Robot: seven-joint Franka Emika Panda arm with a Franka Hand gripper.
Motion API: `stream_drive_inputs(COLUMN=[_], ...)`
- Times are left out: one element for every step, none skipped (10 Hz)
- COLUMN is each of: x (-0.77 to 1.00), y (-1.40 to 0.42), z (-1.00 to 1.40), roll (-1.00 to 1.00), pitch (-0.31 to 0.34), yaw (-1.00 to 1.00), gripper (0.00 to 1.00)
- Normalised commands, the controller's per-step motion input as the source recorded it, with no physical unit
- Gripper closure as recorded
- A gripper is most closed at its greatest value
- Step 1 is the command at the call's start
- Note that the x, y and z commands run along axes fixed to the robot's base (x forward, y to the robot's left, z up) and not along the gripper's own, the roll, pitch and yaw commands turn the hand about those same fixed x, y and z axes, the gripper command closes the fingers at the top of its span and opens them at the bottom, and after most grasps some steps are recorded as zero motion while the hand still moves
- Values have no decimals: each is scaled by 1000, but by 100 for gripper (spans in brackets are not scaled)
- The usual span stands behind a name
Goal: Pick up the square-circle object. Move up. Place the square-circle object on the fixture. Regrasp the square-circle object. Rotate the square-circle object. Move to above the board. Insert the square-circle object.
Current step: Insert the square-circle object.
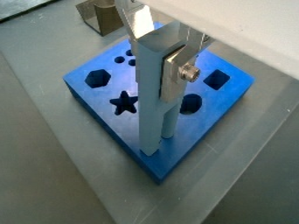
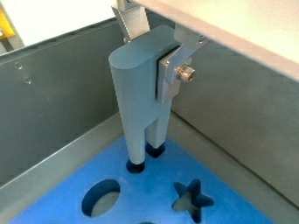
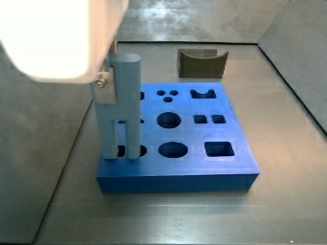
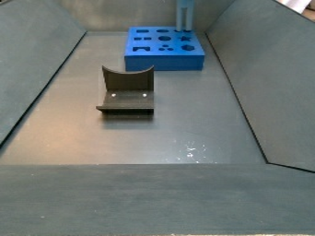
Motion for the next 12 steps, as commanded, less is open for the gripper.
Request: stream_drive_inputs(x=[6,0,-17,0,26,60,37,20,0,-63,-11,0], y=[143,140,34,0,-97,-169,-197,-209,-266,-111,0,0], z=[-240,-303,-449,-631,-603,-754,-777,-746,-594,0,0,0], roll=[0,0,23,63,114,151,157,196,214,110,10,0], pitch=[-70,-59,-90,-83,-126,-180,-176,-154,-127,-107,0,0], yaw=[0,0,37,0,-374,-351,-286,-183,-100,60,0,0], gripper=[100,100,100,100,100,100,100,100,100,100,100,100])
